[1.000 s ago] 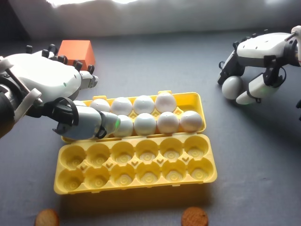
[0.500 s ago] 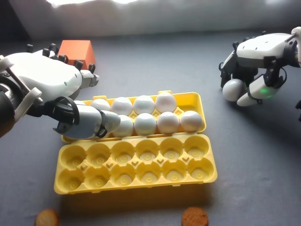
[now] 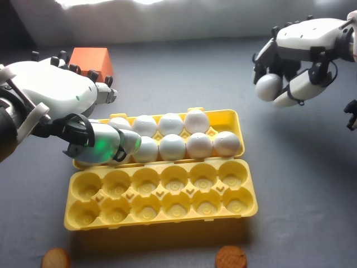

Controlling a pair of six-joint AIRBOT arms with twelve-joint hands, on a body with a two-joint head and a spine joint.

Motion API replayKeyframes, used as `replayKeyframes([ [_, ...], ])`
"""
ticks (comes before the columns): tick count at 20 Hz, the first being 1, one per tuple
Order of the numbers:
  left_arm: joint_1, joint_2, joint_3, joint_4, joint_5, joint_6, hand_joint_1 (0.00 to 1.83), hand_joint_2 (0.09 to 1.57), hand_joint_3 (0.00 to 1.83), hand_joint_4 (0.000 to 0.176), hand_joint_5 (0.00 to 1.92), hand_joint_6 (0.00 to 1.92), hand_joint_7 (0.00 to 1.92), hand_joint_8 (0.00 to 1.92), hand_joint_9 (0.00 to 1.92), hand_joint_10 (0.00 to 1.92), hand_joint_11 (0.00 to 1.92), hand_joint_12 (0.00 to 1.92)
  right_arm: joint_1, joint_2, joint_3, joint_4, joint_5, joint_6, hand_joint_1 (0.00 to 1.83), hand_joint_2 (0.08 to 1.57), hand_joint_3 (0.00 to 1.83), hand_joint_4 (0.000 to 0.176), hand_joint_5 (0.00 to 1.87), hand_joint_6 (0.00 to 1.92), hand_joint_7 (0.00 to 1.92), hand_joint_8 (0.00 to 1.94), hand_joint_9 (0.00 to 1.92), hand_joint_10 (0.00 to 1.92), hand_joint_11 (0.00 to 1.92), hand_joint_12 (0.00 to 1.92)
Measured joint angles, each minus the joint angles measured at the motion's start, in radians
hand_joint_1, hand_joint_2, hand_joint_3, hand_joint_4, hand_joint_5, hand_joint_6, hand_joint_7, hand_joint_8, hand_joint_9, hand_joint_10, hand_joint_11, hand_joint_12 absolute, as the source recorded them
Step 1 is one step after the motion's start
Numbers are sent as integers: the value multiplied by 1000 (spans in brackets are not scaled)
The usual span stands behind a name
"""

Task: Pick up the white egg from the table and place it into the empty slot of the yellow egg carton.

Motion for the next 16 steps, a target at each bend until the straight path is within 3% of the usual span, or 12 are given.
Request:
replayKeyframes([
  [1,0,0,0,0,1,0,0,1228,3,0,261,1,304,2,286,2,0,589,6,4,-27,-41,-1,0,1208,1163,1,0,837,1110,947,1187,830,979,440,1570],
  [2,0,0,0,0,2,0,0,1236,3,0,284,1,319,2,298,2,0,634,8,7,-52,-68,-2,0,1353,1163,0,0,813,1130,942,1163,788,1324,438,1585],
  [3,0,0,0,1,3,0,0,1236,3,0,283,0,319,2,299,2,0,631,12,9,-69,-76,-2,0,1357,1165,1,0,810,1135,934,1176,779,1343,430,1590],
  [4,0,0,0,0,1,0,0,1233,1,0,273,0,311,1,291,1,0,612,14,8,-88,-78,0,0,1361,1157,0,0,825,1105,951,1155,797,1323,451,1573],
  [5,0,0,0,0,2,0,0,1227,0,0,272,0,317,3,298,3,0,628,14,8,-101,-78,6,0,1243,1153,0,0,855,1079,964,1157,800,1111,428,1571],
  [6,0,0,0,0,1,0,0,1226,0,0,281,3,325,4,308,6,0,647,19,8,-108,-79,5,2,1225,1139,0,0,894,1026,986,1124,825,1022,434,1565],
  [12,0,0,0,1,2,0,7,1237,1,0,291,7,308,3,293,3,0,647,24,-3,-129,-79,4,14,1211,1153,0,0,867,1069,956,1172,819,998,456,1567],
  [15,0,0,0,0,1,0,2,1248,3,0,260,0,274,0,258,0,0,587,24,-24,-131,-78,5,64,1216,1145,0,0,889,1034,969,1156,834,1012,476,1546],
  [16,0,0,2,0,1,0,28,1239,0,0,302,5,323,6,305,8,0,680,25,-30,-131,-78,5,84,1214,1150,1,0,871,1063,964,1163,831,1009,467,1552],
])
